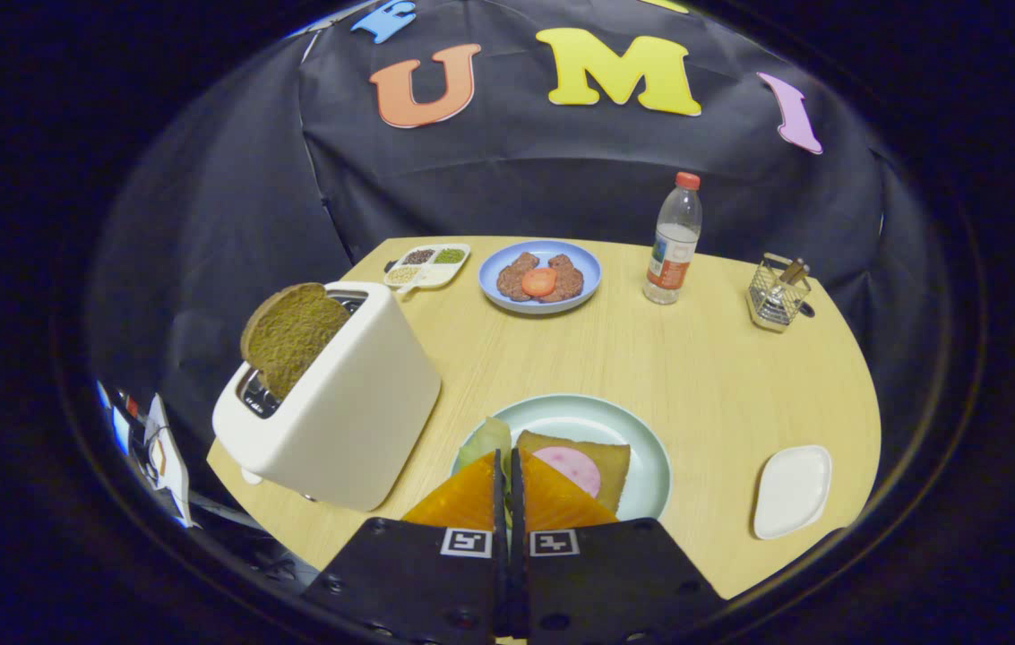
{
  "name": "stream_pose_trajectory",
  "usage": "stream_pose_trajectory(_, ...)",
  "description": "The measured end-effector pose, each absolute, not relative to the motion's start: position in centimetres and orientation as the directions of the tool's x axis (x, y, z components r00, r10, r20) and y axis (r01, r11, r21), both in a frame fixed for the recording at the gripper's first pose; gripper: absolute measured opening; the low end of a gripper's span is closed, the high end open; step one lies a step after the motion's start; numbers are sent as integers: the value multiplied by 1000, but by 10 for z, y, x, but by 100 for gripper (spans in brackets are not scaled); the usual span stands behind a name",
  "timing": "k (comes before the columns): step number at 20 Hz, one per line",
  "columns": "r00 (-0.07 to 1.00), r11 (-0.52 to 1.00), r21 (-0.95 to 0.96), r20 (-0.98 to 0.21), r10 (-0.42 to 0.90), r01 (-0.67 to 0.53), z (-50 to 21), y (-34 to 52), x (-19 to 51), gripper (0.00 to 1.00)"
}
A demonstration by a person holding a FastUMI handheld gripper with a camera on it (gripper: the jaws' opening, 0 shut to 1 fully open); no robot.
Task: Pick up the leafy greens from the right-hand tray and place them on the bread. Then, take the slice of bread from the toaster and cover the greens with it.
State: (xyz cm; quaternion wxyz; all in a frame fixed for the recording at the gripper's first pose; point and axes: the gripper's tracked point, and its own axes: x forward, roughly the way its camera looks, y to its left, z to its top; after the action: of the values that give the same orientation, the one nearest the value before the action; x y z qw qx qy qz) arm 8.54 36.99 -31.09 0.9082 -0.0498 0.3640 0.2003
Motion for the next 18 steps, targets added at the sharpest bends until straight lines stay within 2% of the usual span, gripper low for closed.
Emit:
stream_pose_trajectory(7, 630, 950, 54, -737, 245, -307, -348, 355, 139, 1)
stream_pose_trajectory(13, 613, 960, 47, -761, 213, -274, -368, 351, 153, 5)
stream_pose_trajectory(14, 614, 960, 47, -760, 214, -276, -367, 352, 153, 14)
stream_pose_trajectory(16, 616, 959, 45, -757, 216, -281, -364, 353, 151, 20)
stream_pose_trajectory(18, 634, 960, 20, -747, 200, -280, -354, 350, 148, 34)
